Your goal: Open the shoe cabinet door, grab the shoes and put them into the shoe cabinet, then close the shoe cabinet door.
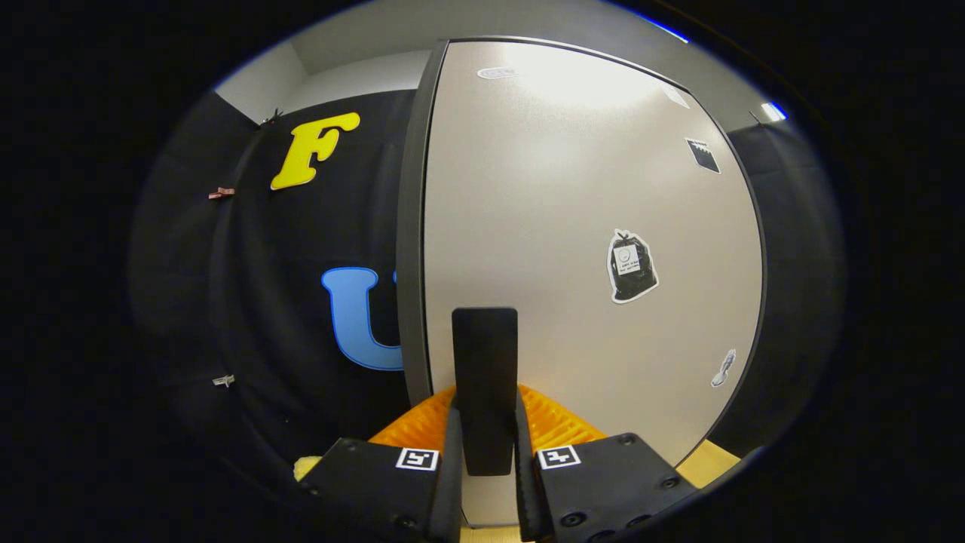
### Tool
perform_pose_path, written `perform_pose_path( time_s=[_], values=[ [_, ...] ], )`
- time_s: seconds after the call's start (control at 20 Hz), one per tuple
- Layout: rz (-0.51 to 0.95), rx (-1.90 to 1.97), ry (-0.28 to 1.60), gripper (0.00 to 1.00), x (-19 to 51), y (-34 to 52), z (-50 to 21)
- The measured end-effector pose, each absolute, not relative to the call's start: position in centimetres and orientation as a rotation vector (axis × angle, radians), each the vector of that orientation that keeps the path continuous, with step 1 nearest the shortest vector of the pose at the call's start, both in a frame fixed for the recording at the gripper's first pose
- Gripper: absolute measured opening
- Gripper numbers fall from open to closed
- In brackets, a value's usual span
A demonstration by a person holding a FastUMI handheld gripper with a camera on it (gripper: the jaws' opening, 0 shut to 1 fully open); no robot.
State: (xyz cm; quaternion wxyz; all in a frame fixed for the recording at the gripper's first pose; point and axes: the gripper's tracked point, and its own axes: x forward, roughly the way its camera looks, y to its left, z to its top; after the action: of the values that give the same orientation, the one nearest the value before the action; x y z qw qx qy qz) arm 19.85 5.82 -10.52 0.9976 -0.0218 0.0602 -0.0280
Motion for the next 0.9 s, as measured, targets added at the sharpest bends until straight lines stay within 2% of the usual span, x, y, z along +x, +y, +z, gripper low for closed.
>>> perform_pose_path(
  time_s=[0.3,0.9],
  values=[
    [-0.039,-0.041,0.147,0.33,19.0,5.7,-10.6],
    [0.085,0.027,0.172,0.33,12.4,5.4,-9.5]
  ],
)
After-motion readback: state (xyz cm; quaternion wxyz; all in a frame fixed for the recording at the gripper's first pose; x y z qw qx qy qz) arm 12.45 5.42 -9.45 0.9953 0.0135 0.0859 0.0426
